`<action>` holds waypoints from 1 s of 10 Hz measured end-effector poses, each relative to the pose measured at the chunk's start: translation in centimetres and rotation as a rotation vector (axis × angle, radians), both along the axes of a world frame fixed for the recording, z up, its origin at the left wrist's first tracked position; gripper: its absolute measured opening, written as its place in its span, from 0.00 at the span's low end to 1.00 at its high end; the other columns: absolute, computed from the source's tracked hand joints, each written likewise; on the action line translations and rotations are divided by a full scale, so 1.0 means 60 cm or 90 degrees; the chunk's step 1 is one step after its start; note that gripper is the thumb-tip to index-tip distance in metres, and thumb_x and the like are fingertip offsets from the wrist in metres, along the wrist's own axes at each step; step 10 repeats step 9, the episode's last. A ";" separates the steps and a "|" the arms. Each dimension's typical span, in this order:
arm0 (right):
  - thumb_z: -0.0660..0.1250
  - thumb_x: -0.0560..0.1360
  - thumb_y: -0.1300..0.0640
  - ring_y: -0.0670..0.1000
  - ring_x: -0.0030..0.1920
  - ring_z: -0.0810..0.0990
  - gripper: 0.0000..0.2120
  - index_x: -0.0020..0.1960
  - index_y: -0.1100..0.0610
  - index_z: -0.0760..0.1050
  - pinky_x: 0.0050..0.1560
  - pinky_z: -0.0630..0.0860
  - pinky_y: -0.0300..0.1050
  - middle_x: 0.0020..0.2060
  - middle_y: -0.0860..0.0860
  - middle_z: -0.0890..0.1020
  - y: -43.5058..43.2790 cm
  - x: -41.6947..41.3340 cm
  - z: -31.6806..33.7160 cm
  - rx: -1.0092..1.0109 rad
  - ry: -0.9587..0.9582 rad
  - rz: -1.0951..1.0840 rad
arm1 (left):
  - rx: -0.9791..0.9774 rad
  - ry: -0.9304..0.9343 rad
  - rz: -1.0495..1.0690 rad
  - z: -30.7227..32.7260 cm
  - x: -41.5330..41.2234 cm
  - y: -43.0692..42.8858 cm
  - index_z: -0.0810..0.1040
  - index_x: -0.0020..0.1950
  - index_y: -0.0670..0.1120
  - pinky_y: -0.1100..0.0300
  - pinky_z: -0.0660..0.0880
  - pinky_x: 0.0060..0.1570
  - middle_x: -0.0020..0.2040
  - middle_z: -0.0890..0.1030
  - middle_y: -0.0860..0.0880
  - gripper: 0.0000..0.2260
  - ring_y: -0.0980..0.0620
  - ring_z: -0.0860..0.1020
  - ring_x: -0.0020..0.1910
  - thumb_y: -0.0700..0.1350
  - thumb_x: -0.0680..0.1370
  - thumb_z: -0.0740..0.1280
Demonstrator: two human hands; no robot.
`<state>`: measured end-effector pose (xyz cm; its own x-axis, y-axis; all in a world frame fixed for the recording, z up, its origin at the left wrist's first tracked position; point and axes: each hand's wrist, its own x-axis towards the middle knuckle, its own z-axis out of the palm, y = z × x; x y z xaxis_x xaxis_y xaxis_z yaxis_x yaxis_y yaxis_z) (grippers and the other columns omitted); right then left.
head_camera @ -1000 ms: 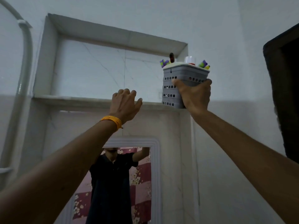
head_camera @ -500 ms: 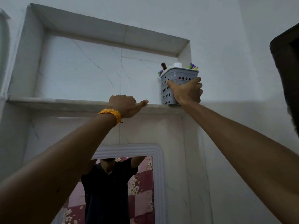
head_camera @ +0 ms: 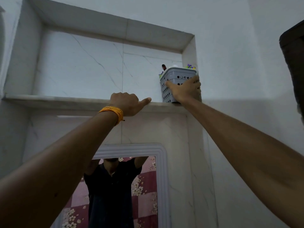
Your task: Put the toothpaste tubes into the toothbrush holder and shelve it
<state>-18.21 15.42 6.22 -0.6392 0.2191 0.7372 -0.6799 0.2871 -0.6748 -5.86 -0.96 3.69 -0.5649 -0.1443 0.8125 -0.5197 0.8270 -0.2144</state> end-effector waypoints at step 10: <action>0.59 0.84 0.35 0.65 0.81 0.60 0.41 0.86 0.58 0.50 0.78 0.62 0.67 0.82 0.64 0.60 0.068 0.122 -0.242 0.318 0.115 0.004 | -0.021 0.151 -0.099 -0.207 0.197 0.050 0.69 0.70 0.43 0.41 0.65 0.70 0.68 0.74 0.40 0.27 0.39 0.69 0.70 0.59 0.78 0.54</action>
